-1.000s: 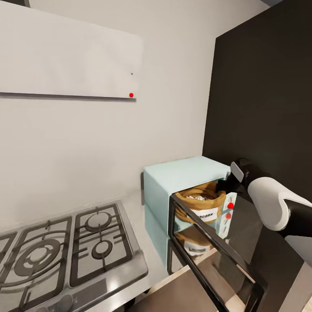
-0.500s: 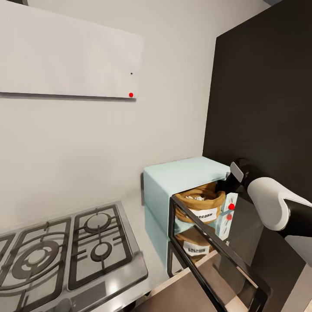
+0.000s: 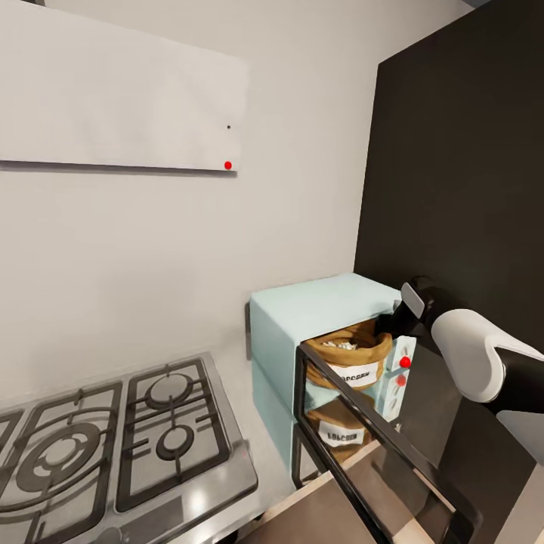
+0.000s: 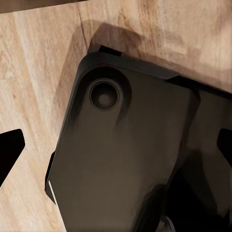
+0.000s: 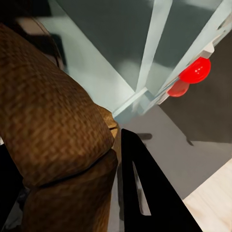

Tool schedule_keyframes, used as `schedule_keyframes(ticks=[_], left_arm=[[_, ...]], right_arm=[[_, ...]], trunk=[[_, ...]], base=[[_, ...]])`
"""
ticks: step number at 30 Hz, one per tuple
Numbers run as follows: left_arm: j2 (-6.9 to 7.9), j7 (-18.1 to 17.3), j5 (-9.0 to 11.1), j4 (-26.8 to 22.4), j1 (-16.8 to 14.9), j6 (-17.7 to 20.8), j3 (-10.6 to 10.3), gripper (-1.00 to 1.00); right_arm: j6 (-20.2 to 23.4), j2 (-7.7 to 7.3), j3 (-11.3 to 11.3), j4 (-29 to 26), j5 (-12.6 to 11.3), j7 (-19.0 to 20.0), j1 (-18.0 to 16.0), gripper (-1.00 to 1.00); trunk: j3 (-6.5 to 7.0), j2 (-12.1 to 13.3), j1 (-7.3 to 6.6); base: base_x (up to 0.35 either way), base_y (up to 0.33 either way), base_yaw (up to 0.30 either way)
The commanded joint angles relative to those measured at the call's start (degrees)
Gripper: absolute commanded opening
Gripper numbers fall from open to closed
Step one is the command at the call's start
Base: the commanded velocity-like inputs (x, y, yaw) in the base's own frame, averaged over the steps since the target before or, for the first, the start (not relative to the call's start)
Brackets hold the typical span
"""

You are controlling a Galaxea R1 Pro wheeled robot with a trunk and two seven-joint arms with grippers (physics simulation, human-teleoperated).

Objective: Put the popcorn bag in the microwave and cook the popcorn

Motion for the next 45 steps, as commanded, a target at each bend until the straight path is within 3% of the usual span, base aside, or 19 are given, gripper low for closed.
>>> schedule_keyframes(ticks=[1, 6, 7, 27, 37, 38, 42, 45], left_arm=[[-0.02, 0.15, 0.18, -0.04, -0.01, -0.12, 0.05, 1.0], [-0.02, 0.15, 0.15, -0.04, -0.01, -0.12, 0.0, 1.0], [-0.02, 0.15, 0.15, -0.04, -0.01, -0.12, 0.0, 1.0], [-0.1, 0.15, 0.12, -0.04, -0.01, -0.12, 0.02, 1.0], [-0.2, 0.24, 0.12, -0.04, -0.01, -0.12, 0.04, 1.0], [-0.2, 0.24, 0.12, -0.04, -0.01, -0.12, 0.03, 1.0], [-0.2, 0.24, 0.08, -0.04, -0.01, -0.12, 0.01, 1.0], [-0.2, 0.24, 0.04, -0.04, -0.01, -0.12, 0.01, 1.0]], right_arm=[[0.21, 0.05, -0.3, -0.05, 0.84, -0.03, -0.04, -1.0], [0.21, 0.12, -0.3, -0.05, 0.76, -0.02, -0.04, -1.0], [0.21, 0.12, -0.3, -0.05, 0.76, -0.02, -0.04, 1.0], [0.21, -0.32, -0.39, -1.19, 0.96, 0.07, -0.04, 1.0], [0.21, -0.4, -0.59, -1.8, 0.86, 0.91, -0.04, 1.0], [0.21, -0.69, -0.62, -3.22, 0.75, 2.42, -0.04, 1.0], [0.21, -4.94, -0.66, -9.25, 1.03, 13.71, -0.04, 1.0], [0.21, -6.89, -0.61, -10.03, 1.4, 15.89, -0.04, 1.0]], trunk=[[-0.08, -0.05, 0.01], [-0.08, -0.05, 0.01], [-0.08, -0.05, 0.01], [-0.08, -0.05, 0.01], [-0.08, -0.05, 0.01], [-0.08, -0.05, 0.01], [-0.08, -0.05, 0.01], [-0.08, -0.05, 0.01]], base=[[0.002, 0.0, 0.0], [0.0, 0.0, 0.0], [0.0, 0.0, 0.0], [-0.001, 0.0, 0.0], [-0.227, 0.0, 0.0], [-0.322, 0.0, 0.0], [-0.325, 0.0, 0.0], [-0.299, 0.0, 0.0]])
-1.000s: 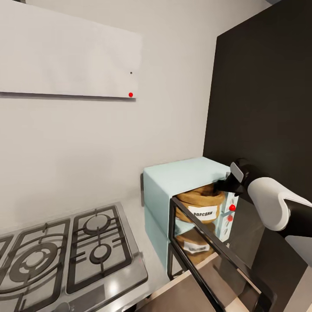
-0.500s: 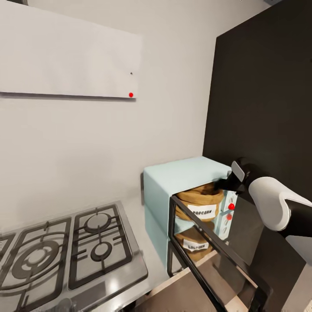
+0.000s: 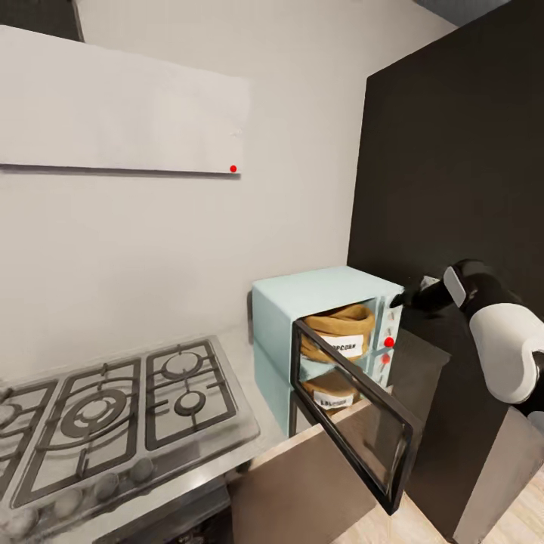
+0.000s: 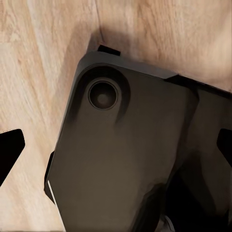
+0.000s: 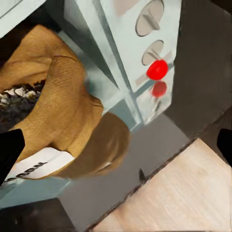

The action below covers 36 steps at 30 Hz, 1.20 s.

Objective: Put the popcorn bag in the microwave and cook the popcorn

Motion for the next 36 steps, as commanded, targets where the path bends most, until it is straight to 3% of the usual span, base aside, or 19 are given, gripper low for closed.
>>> schedule_keyframes(ticks=[1, 6, 10, 16, 22, 26, 36], left_arm=[[-0.02, 0.14, 0.19, -0.03, -0.01, -0.12, 0.04, 1.0], [-0.02, 0.14, 0.18, -0.03, -0.01, -0.12, 0.04, 1.0], [0.0, 0.14, 0.18, -0.03, -0.01, -0.14, 0.04, 1.0], [0.0, 0.14, 0.18, -0.03, -0.01, -0.2, 0.03, 1.0], [0.0, 0.07, 0.01, -0.19, -0.01, -0.21, -0.03, 1.0], [-0.02, 0.15, 0.17, -0.29, -0.01, -0.21, 0.01, 1.0], [-0.37, 0.3, 0.34, -0.21, -0.01, -0.15, 0.03, 1.0]], right_arm=[[0.21, -0.94, -0.4, -0.07, 0.25, 0.85, -0.05, 1.0], [-0.75, -2.44, -0.3, 0.77, 0.43, 1.36, -0.03, 1.0], [-11.26, -2.65, 0.05, 1.66, 3.87, 2.35, 5.85, 1.0], [-23.7, -2.5, 0.07, 1.86, 9.93, 12.6, 14.88, 1.0], [-27.2, -2.4, -0.08, 2.02, 9.94, 13.37, 19.89, 1.0], [-29.56, -2.54, -0.09, 2.07, 9.99, 13.64, 20.34, 1.0], [-29.73, -2.48, -0.11, 2.07, 10.01, 13.55, 20.37, 1.0]], trunk=[[-0.07, -0.05, -0.02], [-0.07, -0.05, -0.02], [-0.07, -0.05, -0.02], [-0.07, -0.05, -0.02], [-0.07, -0.05, -0.02], [-0.07, -0.05, -0.02], [-0.07, -0.05, -0.02]], base=[[-0.27, 0.0, 0.0], [-0.234, 0.0, 0.0], [-0.105, 0.0, 0.0], [-0.007, 0.0, 0.0], [0.0, 0.0, 0.098], [-0.035, -0.041, 0.262], [-0.176, -0.214, 0.268]])
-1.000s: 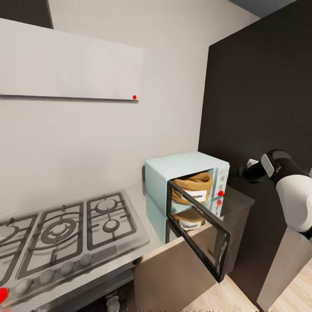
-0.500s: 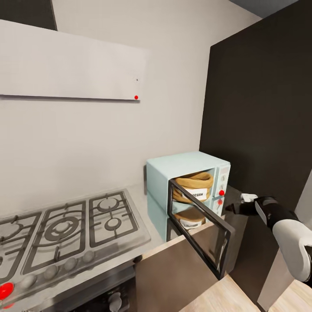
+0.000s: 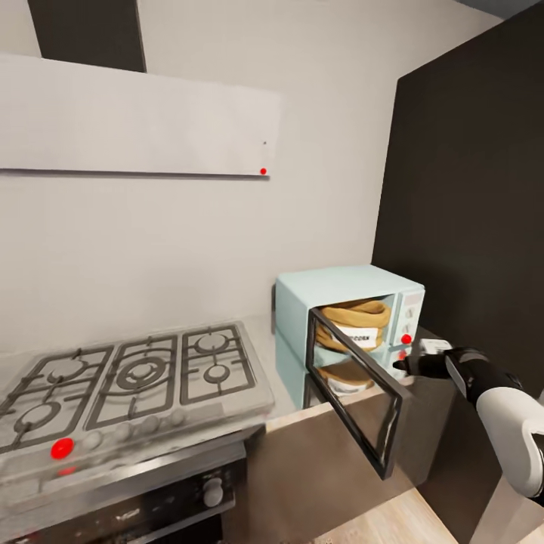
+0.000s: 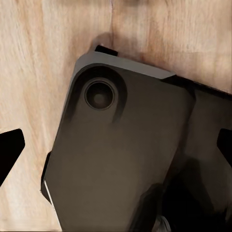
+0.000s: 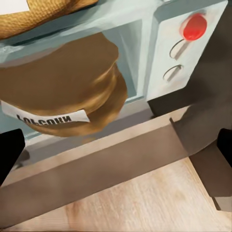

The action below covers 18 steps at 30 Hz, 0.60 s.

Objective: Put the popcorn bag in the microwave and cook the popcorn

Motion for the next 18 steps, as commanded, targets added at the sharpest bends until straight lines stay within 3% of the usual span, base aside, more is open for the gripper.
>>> schedule_keyframes(ticks=[1, 18], left_arm=[[-0.02, 0.19, 0.2, -0.05, -0.01, -0.08, 0.05, 1.0], [-0.01, 0.2, 0.3, 0.04, -0.01, -0.07, 0.18, 1.0]], right_arm=[[0.23, 0.04, -0.45, -0.11, 0.6, 0.48, 0.0, 1.0], [0.21, 0.62, -0.46, -0.07, 0.44, -0.4, 0.02, 1.0]], trunk=[[-0.07, -0.05, -0.02], [-0.07, -0.05, -0.02]], base=[[-0.167, -0.237, 0.268], [-0.146, -0.247, 0.268]])
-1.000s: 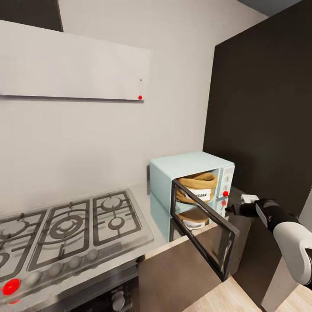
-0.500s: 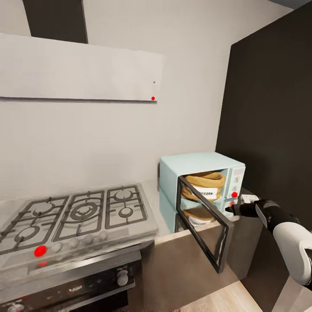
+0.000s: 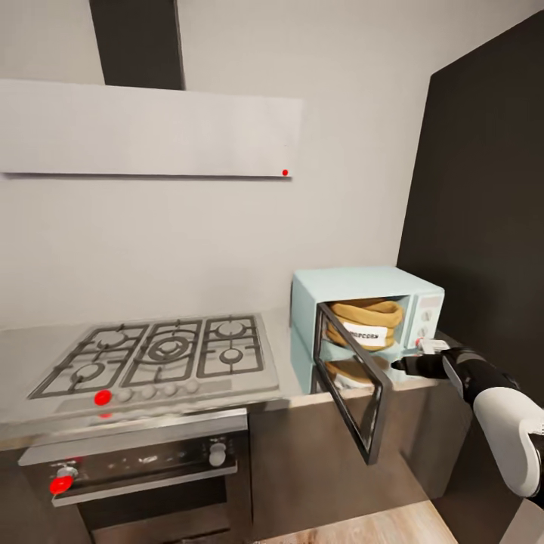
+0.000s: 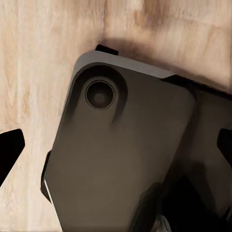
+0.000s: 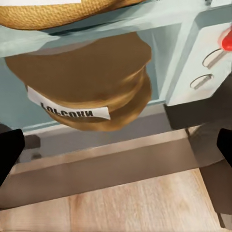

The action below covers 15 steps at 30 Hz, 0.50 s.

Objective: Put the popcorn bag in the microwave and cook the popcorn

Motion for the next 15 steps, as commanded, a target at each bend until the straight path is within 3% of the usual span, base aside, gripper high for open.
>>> schedule_keyframes(ticks=[1, 15], left_arm=[[-0.03, 0.18, 0.18, -0.06, -0.01, -0.11, 0.09, 1.0], [-0.03, 0.11, 0.18, -0.06, -0.01, -0.11, 0.09, 1.0]], right_arm=[[0.24, 0.13, -0.46, -0.11, 0.57, 0.45, 0.01, 1.0], [0.24, 0.57, -0.8, 0.99, 0.33, 0.24, 0.0, 1.0]], trunk=[[-0.07, -0.05, -0.01], [-0.07, -0.05, -0.01]], base=[[-0.119, -0.25, 0.268], [-0.09, -0.25, 0.268]])
